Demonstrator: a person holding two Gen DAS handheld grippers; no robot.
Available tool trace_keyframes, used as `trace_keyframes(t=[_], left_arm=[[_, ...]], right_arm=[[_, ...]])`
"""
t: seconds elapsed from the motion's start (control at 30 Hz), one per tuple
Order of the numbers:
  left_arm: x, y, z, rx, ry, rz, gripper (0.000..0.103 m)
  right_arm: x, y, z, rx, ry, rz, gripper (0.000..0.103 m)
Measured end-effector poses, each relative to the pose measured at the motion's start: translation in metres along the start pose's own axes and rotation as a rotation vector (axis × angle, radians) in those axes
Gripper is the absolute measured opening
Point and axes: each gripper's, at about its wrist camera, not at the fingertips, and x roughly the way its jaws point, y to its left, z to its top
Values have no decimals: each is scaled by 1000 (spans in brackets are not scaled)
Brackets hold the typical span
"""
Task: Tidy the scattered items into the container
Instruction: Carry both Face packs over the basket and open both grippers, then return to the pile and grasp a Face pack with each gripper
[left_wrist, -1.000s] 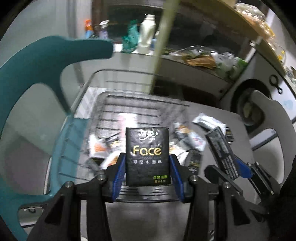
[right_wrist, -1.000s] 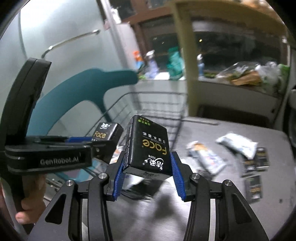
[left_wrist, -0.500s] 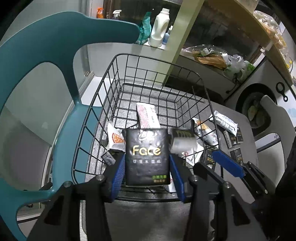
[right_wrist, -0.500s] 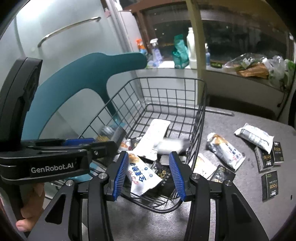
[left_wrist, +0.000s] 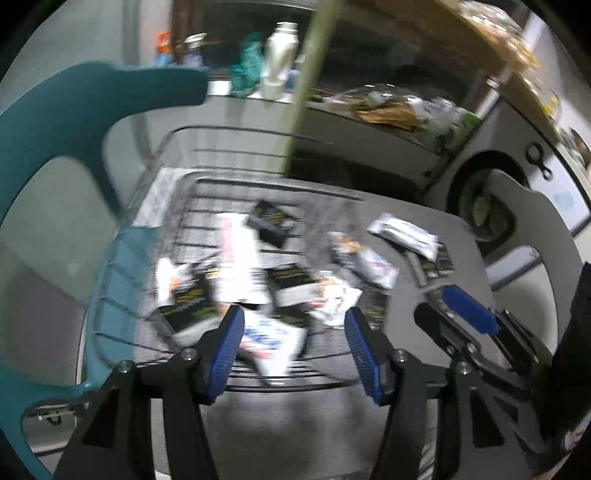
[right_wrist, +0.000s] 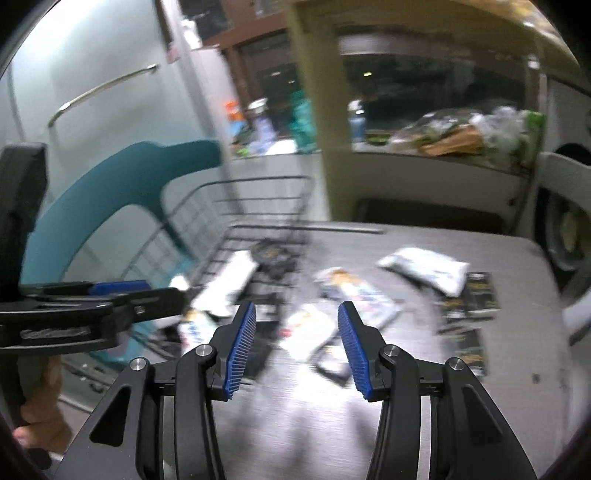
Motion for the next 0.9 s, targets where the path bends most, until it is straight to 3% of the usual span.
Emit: trace_keyframes(t=[0.2,0.33,0.43,0.57,0.9], left_arm=[[13,-88,-1,135,18,-61,62],[43,-131,-9,202,53,-44,62],[63,-140,-18,203,88,-37,62],[88,-140,-26,197,102,29,62],[131,-128,-25,180,133,87,62]], right_arm=[[-21,-74,-22,82,-1,-132,47],[-23,-116,-39,142,31,-179,48],[-14,-139,-53,164,62,-196,48],[2,-155,-62,171,85,-193,48],[44,-178,-62,186,119,-120,56]])
